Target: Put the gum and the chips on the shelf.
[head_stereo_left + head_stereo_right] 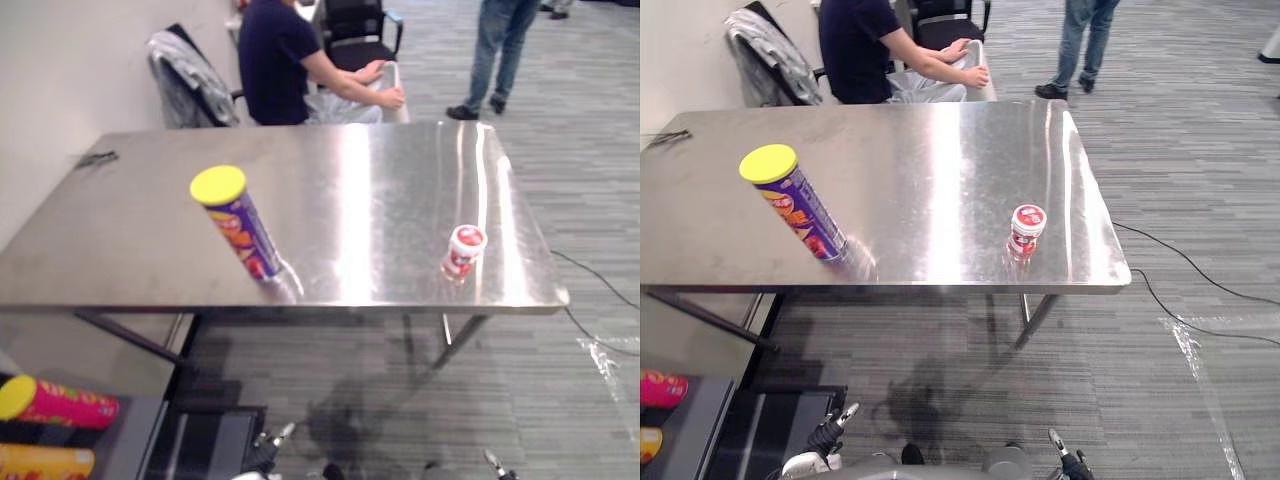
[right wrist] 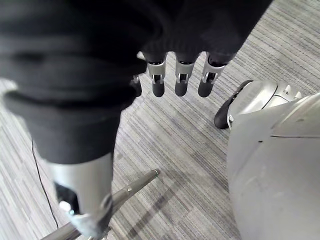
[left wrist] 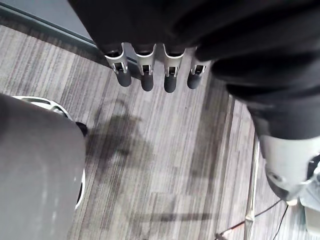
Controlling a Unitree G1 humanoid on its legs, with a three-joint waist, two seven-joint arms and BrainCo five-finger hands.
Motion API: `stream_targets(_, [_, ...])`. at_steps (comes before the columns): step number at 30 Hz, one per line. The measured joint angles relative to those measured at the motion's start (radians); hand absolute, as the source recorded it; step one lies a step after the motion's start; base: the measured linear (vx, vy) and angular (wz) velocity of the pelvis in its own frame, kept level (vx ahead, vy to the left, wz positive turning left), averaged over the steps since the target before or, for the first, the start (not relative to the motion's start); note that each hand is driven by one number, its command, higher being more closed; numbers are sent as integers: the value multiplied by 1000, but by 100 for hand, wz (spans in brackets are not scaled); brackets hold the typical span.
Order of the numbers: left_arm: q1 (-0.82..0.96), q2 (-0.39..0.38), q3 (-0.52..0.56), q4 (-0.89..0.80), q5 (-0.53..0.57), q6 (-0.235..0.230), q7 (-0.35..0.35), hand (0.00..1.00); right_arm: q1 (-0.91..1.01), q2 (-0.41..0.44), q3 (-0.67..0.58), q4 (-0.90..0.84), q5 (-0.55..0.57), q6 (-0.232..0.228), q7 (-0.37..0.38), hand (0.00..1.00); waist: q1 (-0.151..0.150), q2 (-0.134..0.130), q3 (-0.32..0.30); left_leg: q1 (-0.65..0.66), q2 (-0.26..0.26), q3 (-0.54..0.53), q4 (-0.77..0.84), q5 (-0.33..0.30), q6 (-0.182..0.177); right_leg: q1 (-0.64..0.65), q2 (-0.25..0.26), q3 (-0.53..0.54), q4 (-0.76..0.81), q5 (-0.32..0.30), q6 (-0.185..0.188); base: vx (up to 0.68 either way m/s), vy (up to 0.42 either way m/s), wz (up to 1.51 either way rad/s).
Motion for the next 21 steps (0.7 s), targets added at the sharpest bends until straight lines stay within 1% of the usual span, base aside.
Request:
stream_targets(2, [0,-1,-1,0,0,0,0,0,7,0,9,5,-7,0,-1,0,1,-2,-1,9,0,11,-8,2,3,0,0,-25,-8,7,-1,14,29,-21])
stream_targets(5, [2,-1,-1,7,0,0,0,0,8,0,9,30,-8,1,-1,0,1,-8,-19,16,-7,12,-51,28,8,2,-4,-81,-46,16,-3,-26,-26,-3])
stream_targets(7, [2,-1,0,11,0,1,1,0,8,-2,7,30,-14,2,-3,0,1,-14,-29,24,-21,11,-108,67,7,4,-11,-116,-84,18,-5,-50,-44,1])
stream_targets(10, [2,-4,0,12,6,1,1,0,9,-5,-15,30,-47,3,-14,0,2,-10,-32,45,-27,7,-175,111,7,6,-6,-133,-101,22,-10,-71,-42,6])
stream_targets(11, [3,-5,2,12,24,1,2,0,11,-5,-28,30,-48,6,-20,0,3,-17,-31,56,-27,4,-200,126,8,6,-2,-137,-105,22,-10,-75,-29,5])
stream_targets(15, [12,-4,11,8,39,2,1,0,9,-34,-174,27,-47,9,-42,0,3,-20,-48,59,-27,2,-201,127,8,24,-2,-144,-138,30,-7,-48,-9,-1])
stream_targets(16, [21,-3,20,1,39,2,1,0,3,-62,-261,19,-44,9,-53,0,3,-21,-49,59,-28,6,-201,127,8,25,-3,-144,-144,34,-5,-10,11,-5])
stream_targets(17, [22,-3,24,0,39,2,1,0,2,-69,-277,17,-44,9,-56,0,3,-21,-49,59,-29,7,-201,127,7,25,-4,-143,-146,34,-5,-7,14,-9])
stream_targets(18, [24,-3,45,-5,39,2,1,0,-4,-101,-330,3,-43,9,-70,0,2,-23,-50,59,-29,13,-201,126,6,27,-4,-141,-158,42,-5,4,9,-11])
stream_targets(19, [30,-1,54,-7,39,2,1,0,-7,-128,-362,-48,-43,9,-88,0,1,-22,-52,57,-29,17,-201,123,3,27,-3,-137,-169,49,-5,13,9,-13])
stream_targets(20, [32,-1,61,-7,39,2,1,0,-4,-142,-368,-81,-43,8,-95,0,0,-19,-53,55,-29,20,-201,123,2,26,-2,-135,-173,51,-4,24,3,-13])
stream_targets(21, [39,-2,78,-7,39,2,0,0,4,-170,-364,-166,-46,7,-116,0,-2,-18,-56,54,-28,25,-200,120,1,22,-1,-130,-174,54,-7,38,-1,-19])
